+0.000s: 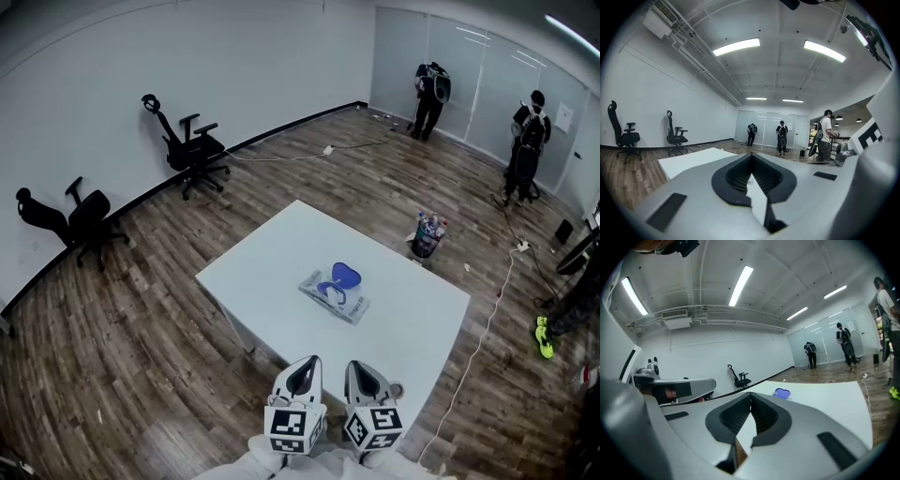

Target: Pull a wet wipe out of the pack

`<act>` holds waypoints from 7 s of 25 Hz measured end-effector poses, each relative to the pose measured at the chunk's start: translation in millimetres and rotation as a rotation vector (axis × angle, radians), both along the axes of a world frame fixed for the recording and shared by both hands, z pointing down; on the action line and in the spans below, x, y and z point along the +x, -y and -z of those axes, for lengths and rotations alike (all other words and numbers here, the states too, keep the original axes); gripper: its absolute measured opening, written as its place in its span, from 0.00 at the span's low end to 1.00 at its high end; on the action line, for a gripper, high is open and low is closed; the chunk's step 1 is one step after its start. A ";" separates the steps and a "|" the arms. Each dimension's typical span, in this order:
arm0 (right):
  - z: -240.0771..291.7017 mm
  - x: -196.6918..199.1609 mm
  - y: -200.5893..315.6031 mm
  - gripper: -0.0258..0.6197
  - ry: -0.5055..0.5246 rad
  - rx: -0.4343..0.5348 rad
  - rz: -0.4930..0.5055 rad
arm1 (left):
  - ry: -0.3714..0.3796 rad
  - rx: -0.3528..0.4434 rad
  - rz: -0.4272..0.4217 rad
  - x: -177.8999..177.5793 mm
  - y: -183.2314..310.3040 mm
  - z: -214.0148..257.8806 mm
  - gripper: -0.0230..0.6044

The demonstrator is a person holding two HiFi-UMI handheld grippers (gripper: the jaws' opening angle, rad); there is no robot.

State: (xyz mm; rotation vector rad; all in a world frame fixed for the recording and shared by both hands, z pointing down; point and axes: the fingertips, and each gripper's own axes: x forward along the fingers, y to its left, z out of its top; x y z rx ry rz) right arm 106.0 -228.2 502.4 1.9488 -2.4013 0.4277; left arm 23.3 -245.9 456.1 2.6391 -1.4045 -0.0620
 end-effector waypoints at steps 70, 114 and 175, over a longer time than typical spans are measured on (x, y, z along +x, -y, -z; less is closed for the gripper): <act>-67.2 10.4 186.2 0.13 0.029 -0.169 0.103 | 0.092 -0.154 0.147 -27.9 137.0 -39.1 0.04; -148.6 12.7 229.2 0.24 -0.066 -0.357 0.058 | 0.111 -0.211 0.259 -69.3 146.4 -59.5 0.04; -163.8 28.6 232.2 0.05 -0.088 -0.414 -0.031 | 0.117 -0.227 0.273 -85.9 141.9 -67.3 0.04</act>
